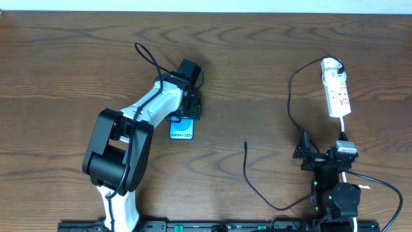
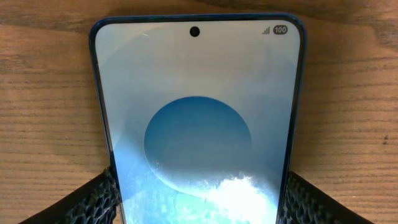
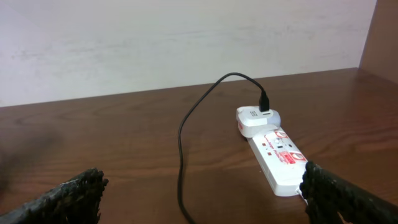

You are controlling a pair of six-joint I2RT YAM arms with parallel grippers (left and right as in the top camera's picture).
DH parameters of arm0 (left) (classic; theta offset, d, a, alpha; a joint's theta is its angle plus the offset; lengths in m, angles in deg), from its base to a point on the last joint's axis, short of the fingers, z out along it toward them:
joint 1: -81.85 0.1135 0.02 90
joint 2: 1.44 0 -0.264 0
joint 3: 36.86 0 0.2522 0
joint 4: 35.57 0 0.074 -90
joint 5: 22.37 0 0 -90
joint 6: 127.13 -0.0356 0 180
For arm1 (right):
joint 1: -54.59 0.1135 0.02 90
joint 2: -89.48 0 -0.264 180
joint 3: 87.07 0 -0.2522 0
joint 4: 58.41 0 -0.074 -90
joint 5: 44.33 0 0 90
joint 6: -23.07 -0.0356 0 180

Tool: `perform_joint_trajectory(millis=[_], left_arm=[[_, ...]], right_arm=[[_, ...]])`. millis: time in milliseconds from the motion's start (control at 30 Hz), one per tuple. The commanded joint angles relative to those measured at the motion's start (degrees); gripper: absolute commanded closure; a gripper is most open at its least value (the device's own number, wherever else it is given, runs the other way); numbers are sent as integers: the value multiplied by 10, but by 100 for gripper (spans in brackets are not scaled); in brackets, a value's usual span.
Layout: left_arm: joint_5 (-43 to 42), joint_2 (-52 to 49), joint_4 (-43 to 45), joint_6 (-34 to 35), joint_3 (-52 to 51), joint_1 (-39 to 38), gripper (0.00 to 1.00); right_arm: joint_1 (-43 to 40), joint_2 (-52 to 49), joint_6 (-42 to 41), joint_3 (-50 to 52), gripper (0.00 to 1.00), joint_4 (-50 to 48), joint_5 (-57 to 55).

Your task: Plug charger to phone and switch on socket

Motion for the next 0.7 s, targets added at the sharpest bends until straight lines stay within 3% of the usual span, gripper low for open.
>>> perform_joint_trajectory(millis=[0, 667], left_arm=[[16, -8, -4, 5, -15, 1, 93], [16, 19, -21, 0, -2, 2, 93]], right_arm=[[2, 5, 8, 1, 1, 2, 1], [2, 5, 8, 1, 1, 2, 2]])
